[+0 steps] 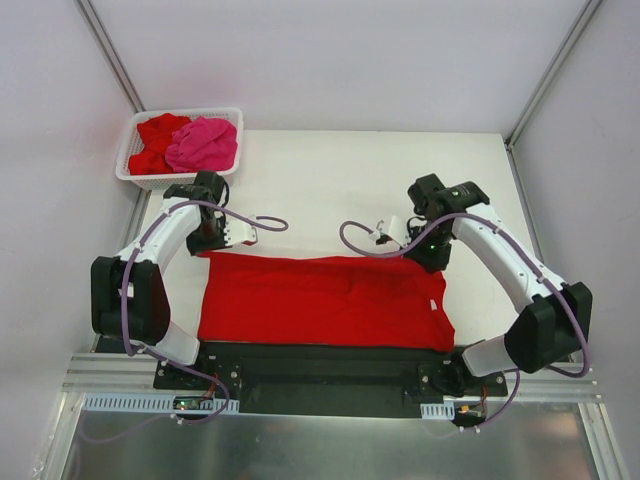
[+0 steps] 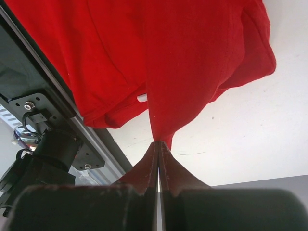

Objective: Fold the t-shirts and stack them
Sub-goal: Fold the other side of the tshirt into a rectangle

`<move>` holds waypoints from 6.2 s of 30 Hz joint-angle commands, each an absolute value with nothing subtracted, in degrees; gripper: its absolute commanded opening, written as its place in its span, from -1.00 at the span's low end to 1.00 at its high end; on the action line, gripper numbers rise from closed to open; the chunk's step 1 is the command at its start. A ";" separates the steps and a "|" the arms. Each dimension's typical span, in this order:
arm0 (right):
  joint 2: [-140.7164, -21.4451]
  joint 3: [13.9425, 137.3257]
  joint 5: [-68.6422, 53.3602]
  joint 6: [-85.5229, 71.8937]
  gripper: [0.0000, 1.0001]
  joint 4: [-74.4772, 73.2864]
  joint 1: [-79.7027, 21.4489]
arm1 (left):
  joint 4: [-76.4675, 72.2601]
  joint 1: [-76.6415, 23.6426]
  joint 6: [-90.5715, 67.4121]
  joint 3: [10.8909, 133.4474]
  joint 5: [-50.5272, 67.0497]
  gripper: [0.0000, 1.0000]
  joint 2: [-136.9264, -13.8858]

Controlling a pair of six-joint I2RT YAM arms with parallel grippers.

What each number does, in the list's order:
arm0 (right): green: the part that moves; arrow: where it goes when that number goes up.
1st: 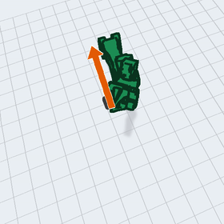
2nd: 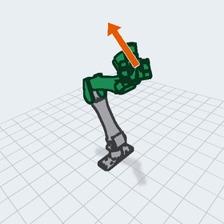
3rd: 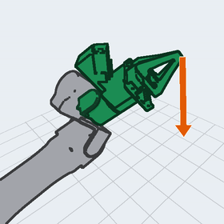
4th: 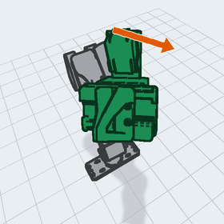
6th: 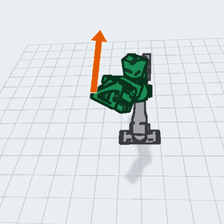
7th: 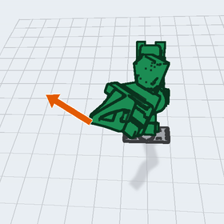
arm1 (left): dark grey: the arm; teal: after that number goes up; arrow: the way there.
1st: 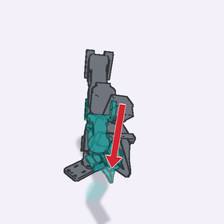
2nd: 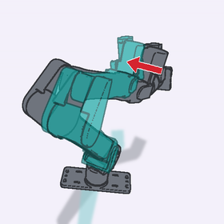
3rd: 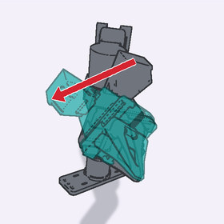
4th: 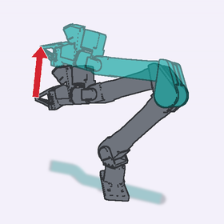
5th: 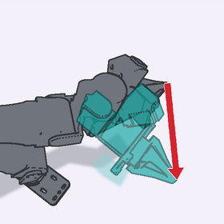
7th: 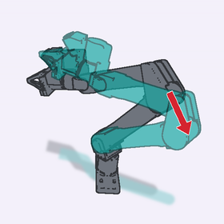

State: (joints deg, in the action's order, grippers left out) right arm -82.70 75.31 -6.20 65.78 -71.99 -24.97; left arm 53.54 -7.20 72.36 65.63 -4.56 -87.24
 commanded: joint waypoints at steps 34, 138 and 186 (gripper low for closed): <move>-75.76 69.87 -4.39 61.70 -0.99 -79.45 -29.00 | 57.30 -7.91 71.10 61.26 -5.71 -1.00 -82.18; -79.37 63.37 -10.46 66.88 -0.99 -85.69 -33.05 | 63.90 -13.45 59.15 65.13 -6.50 0.68 -91.23; -75.85 57.57 -23.11 69.52 -0.99 -94.75 -43.41 | 64.16 -13.80 61.70 66.01 -8.88 0.75 -92.55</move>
State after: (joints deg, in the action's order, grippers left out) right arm -78.08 58.74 -19.09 69.25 -74.65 -41.58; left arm 61.98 -13.19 59.72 64.51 -7.44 -91.90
